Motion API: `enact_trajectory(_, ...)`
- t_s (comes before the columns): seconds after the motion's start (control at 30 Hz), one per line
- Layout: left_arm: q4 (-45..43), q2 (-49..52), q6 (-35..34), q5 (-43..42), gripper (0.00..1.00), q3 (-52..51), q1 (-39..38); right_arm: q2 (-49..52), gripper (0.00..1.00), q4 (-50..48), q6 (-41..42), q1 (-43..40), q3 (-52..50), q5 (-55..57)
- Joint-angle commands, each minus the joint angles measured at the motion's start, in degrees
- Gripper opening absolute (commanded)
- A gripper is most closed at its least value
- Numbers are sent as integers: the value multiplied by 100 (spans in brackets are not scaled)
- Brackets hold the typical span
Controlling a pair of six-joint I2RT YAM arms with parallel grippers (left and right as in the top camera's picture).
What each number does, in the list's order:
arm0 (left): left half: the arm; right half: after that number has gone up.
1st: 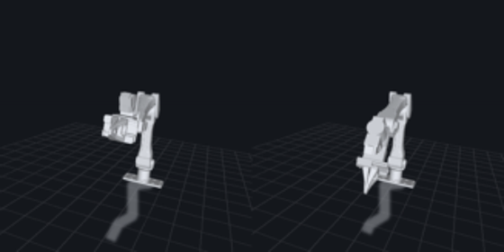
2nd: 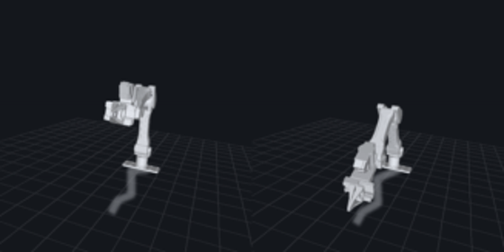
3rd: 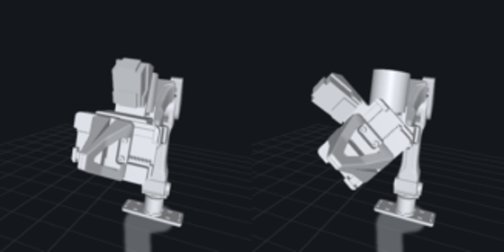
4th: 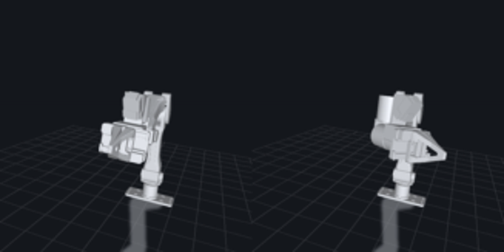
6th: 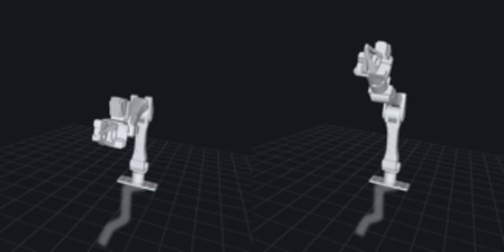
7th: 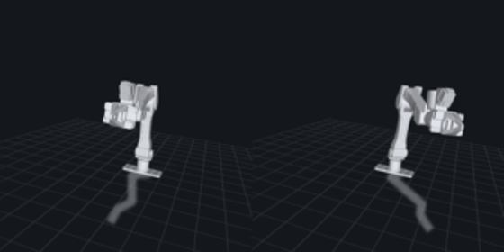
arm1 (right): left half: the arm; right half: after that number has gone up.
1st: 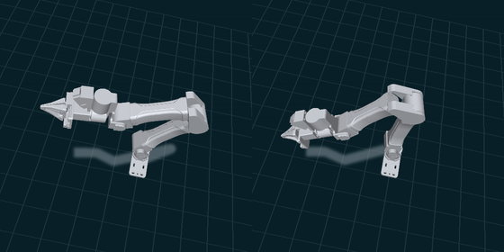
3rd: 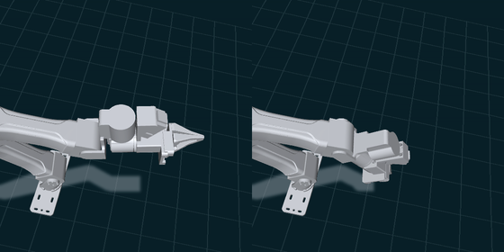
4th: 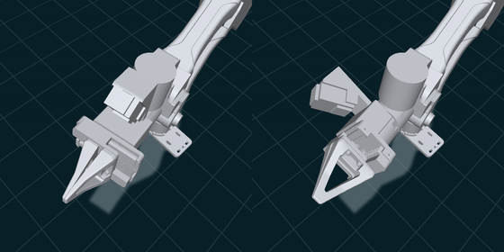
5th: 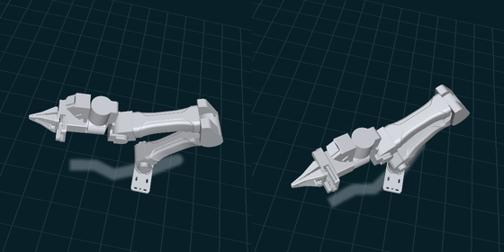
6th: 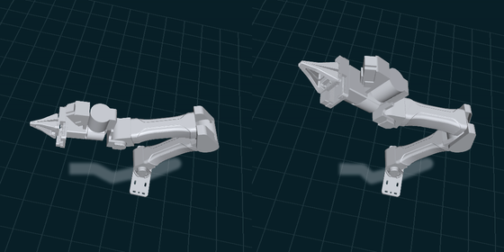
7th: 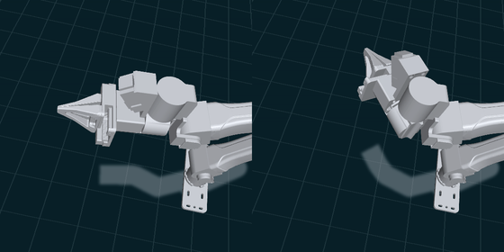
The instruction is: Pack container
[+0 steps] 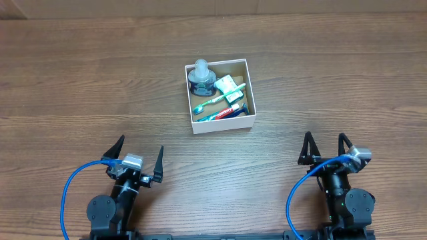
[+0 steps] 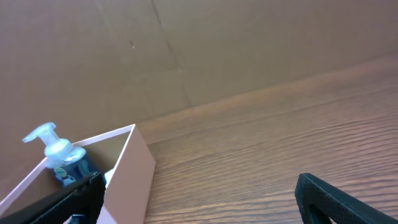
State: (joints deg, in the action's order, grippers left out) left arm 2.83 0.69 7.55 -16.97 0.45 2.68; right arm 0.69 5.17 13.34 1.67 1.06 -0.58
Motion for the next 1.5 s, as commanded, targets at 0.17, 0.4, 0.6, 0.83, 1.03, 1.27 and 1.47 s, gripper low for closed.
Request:
enact_trajectory(0.17, -4, -44, 61, -50, 100, -17, 31, -52, 100, -31, -485, 52, -61, 136)
enact_trajectory(0.4, -4, -44, 61, -50, 100, -17, 31, -52, 100, -33, -483, 52, -61, 94)
enact_trajectory(0.6, -4, -44, 61, -50, 100, -17, 31, -52, 100, -33, -483, 52, -61, 94)
enact_trajectory(0.83, -4, -44, 61, -50, 100, -17, 31, -52, 100, -33, -483, 52, -61, 94)
enact_trajectory(1.03, -4, -44, 61, -48, 100, -17, 31, -52, 100, -33, -483, 52, -61, 94)
enact_trajectory(1.27, -4, -44, 61, -50, 100, -17, 31, -52, 100, -33, -483, 52, -61, 94)
enact_trajectory(1.47, -4, -44, 61, -50, 100, -17, 31, -52, 100, -33, -483, 52, -61, 94)
